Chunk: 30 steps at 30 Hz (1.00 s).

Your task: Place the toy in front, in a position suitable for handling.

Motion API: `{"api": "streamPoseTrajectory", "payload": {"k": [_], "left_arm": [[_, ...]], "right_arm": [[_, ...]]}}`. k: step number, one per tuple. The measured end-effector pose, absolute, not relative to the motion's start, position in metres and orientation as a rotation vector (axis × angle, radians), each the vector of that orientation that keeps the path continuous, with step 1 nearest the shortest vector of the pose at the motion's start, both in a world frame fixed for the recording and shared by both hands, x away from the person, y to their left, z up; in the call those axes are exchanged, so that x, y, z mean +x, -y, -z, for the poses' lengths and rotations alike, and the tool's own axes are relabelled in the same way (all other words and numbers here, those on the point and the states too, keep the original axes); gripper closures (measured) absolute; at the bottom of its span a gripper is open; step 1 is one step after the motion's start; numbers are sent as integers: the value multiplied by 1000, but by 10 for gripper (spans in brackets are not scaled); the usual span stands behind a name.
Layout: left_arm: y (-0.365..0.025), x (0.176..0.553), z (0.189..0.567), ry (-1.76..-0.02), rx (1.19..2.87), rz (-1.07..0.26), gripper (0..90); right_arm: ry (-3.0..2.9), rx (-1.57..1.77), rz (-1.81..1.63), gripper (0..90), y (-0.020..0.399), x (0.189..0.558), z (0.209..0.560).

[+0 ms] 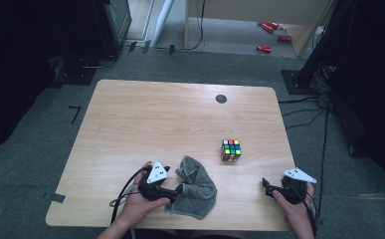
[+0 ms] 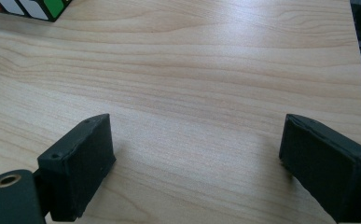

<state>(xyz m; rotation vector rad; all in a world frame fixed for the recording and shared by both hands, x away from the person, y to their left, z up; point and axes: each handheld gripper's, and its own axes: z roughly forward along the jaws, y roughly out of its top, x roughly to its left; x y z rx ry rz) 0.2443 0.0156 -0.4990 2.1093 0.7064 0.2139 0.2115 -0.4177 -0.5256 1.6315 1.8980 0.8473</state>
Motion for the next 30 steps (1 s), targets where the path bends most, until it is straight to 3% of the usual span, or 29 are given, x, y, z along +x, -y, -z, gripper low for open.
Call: {"api": "streamPoseTrajectory", "payload": {"k": [13,30], "left_arm": [[-22,244,488,-631,2050,-156,148],[24,250,499,-519,2161,-185,140]], "right_arm": [[-1898,1631,-848,94,418,212,526],[-1898,1632,-848,94,418,211,526]]}}
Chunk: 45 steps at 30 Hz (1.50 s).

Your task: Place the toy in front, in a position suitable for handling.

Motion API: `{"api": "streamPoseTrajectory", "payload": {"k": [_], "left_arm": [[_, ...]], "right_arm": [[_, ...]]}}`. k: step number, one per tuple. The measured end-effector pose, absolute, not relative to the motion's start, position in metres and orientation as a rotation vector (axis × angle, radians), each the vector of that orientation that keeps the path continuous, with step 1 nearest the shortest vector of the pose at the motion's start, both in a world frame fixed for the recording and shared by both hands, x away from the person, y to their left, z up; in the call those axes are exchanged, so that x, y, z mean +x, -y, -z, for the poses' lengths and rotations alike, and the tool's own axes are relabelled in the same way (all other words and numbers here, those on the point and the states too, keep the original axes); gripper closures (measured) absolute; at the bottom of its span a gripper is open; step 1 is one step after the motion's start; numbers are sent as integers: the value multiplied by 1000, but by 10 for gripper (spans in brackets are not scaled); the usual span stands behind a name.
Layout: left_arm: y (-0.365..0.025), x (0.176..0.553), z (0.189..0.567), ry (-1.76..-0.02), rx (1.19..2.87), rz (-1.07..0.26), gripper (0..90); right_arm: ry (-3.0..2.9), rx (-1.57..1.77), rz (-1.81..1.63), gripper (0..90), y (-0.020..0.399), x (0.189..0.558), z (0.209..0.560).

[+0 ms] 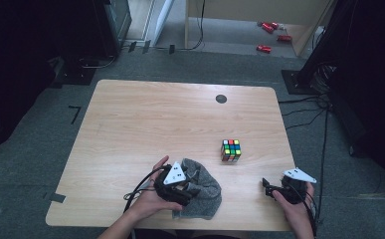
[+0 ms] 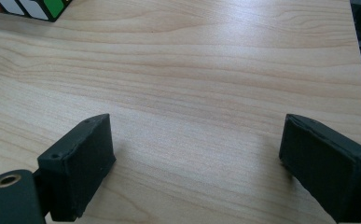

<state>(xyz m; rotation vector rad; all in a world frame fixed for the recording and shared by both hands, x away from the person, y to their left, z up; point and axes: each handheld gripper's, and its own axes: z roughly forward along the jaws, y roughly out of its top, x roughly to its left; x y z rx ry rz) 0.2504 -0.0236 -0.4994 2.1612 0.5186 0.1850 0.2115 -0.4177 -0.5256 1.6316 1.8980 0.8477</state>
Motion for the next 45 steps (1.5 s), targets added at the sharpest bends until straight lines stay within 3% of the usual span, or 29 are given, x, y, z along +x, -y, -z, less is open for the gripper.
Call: {"api": "streamPoseTrajectory", "payload": {"k": [3,7,8,9,11,18,25,29,35,38,45], "left_arm": [[27,252,505,-526,2215,-177,143],[26,253,511,-537,2251,-191,412],[25,253,511,-526,2253,-208,412],[23,252,510,-512,2249,-236,592],[18,251,507,-506,2235,-261,715],[-16,256,495,-674,2153,-372,771],[-52,249,488,-793,2107,-479,765],[-60,248,501,-801,2099,-445,644],[-60,250,497,-793,2065,-385,285],[-59,252,492,-772,2044,-375,188],[-49,262,497,-740,2067,-359,165]], "right_arm": [[-1898,1631,-848,93,418,211,526],[-1898,1631,-848,94,418,212,526],[-1898,1631,-848,94,418,212,526],[-1898,1631,-848,94,418,212,526],[-1898,1632,-847,94,418,212,526],[-1898,1632,-848,94,418,212,526],[-1897,1632,-848,94,418,212,526],[-1897,1632,-847,115,417,211,525],[-1851,1645,-872,141,421,209,522],[-1822,1667,-923,142,420,208,517],[-1832,1627,-979,134,401,210,503]]}}
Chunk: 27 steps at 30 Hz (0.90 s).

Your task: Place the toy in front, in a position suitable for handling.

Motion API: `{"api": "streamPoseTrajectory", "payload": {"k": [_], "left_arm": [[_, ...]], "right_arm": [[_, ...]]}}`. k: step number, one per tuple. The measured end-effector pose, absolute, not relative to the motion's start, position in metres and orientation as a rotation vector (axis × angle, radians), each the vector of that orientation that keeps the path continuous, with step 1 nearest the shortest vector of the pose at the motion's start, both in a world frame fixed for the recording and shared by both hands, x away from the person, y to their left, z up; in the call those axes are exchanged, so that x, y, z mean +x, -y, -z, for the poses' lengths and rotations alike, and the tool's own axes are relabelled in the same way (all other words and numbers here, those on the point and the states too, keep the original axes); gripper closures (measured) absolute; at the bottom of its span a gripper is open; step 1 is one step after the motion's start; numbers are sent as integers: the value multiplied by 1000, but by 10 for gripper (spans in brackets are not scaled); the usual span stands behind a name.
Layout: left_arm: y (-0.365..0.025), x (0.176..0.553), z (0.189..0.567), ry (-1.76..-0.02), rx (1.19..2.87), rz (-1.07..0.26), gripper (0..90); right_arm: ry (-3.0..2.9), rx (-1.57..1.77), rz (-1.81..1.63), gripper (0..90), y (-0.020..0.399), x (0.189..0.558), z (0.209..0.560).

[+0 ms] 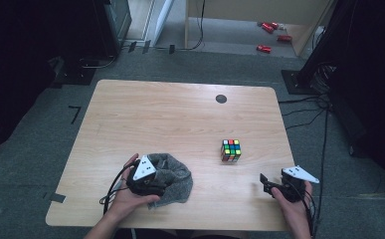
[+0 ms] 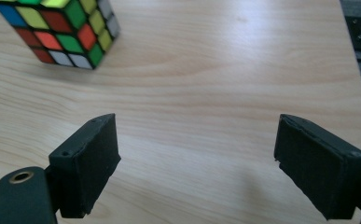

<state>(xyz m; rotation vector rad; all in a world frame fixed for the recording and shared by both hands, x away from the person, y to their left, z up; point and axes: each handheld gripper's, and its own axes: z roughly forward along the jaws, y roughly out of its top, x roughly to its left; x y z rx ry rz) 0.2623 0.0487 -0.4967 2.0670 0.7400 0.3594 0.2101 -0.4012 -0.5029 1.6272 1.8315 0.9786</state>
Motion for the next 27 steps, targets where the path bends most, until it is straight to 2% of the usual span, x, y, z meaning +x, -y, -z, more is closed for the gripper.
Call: {"api": "streamPoseTrajectory", "payload": {"k": [12,22,27], "left_arm": [[-40,271,513,-786,2150,-327,145],[-39,274,517,-815,2181,-282,143],[-38,273,517,-811,2186,-293,144]], "right_arm": [[-1856,1542,-1083,130,345,228,480],[-1886,1515,-1066,119,304,253,481],[-1884,1569,-1026,85,288,269,491]]}}
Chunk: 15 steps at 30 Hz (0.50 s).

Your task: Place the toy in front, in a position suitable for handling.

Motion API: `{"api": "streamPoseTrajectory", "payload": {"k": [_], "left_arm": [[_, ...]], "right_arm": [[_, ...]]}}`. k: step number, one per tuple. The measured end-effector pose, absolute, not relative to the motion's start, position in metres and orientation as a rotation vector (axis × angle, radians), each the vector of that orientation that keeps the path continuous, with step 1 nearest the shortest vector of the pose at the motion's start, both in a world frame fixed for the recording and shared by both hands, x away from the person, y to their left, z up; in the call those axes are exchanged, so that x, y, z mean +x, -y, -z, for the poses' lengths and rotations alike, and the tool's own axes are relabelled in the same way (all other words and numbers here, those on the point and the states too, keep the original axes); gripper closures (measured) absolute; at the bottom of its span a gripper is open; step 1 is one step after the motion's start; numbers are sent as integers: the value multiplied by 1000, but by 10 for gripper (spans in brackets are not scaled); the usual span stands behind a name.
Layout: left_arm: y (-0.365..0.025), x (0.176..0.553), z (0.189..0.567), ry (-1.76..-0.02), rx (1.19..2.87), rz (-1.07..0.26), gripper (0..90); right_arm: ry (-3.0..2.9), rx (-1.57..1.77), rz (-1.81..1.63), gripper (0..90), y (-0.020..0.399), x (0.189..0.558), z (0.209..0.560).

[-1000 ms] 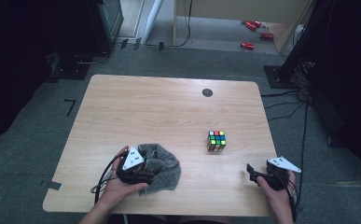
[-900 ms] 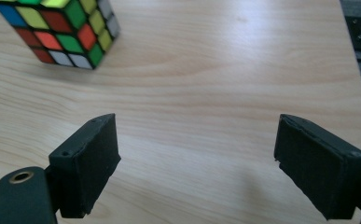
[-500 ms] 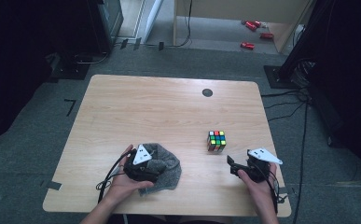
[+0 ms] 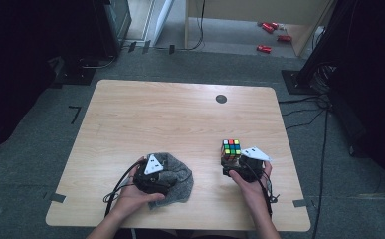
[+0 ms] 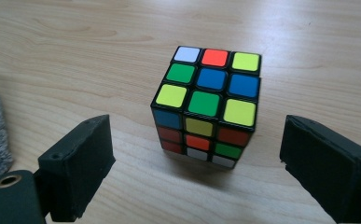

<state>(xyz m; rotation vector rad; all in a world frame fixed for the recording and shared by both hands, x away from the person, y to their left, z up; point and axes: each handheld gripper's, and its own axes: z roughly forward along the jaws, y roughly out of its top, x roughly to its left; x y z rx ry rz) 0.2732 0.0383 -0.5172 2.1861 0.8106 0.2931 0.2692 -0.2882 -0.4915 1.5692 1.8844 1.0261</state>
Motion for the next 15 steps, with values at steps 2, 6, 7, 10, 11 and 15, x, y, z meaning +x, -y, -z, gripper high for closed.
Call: {"api": "streamPoseTrajectory", "payload": {"k": [2,6,7,10,11,15], "left_arm": [[-38,273,517,-811,2184,-295,144],[-38,273,518,-810,2183,-296,145],[-38,273,518,-810,2183,-296,145],[-38,273,518,-810,2183,-296,145],[-38,273,518,-810,2183,-296,145],[-38,272,518,-810,2183,-297,145]], "right_arm": [[-1885,1589,-1008,79,284,274,497],[-1871,1620,-984,74,278,281,504],[-1865,1625,-977,75,277,282,506],[-1858,1639,-961,80,275,284,508],[-1850,1650,-946,88,273,286,511],[-1805,1693,-868,147,270,290,515]]}}
